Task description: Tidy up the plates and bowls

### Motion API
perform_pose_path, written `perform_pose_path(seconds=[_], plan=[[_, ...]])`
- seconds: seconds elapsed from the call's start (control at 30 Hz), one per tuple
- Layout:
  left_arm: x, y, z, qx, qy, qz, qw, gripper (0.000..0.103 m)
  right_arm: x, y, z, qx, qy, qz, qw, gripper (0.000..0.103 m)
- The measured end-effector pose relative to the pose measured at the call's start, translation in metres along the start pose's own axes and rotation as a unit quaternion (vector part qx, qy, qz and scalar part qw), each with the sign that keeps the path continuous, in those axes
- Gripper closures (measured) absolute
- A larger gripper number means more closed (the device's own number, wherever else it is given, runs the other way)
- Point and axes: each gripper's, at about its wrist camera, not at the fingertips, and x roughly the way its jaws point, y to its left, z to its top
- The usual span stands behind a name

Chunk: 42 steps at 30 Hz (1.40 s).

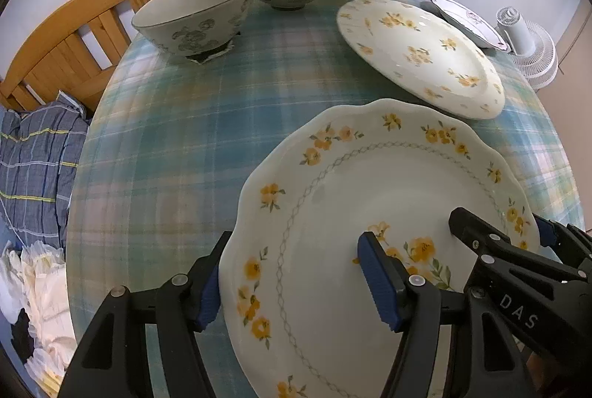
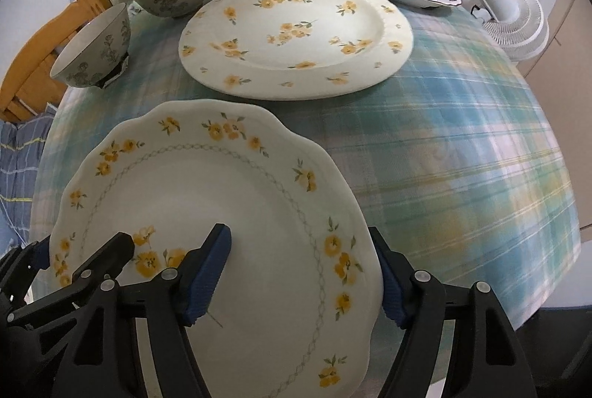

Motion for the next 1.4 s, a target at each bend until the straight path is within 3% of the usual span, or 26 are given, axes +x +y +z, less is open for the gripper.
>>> perform_pose_path(seconds=[0.33, 0.7, 1.4], plan=[[-0.015, -0.039, -0.001, -0.013, -0.010, -0.004, 0.9999, 0.036, -0.015, -0.035, 0.000, -0.012, -0.008, 0.000, 1.000, 0.027], [-0.023, -0.104, 0.014, -0.018, -0.031, -0.007, 0.9993, 0.036, -0.031, -0.098, 0.015, -0.019, -0.023, -0.001, 1.000, 0.027], [0.005, -0.221, 0.048, -0.004, -0.034, -0.018, 0.9993, 0.036, -0.023, -0.219, 0.048, -0.009, -0.035, -0.014, 0.999, 0.027]])
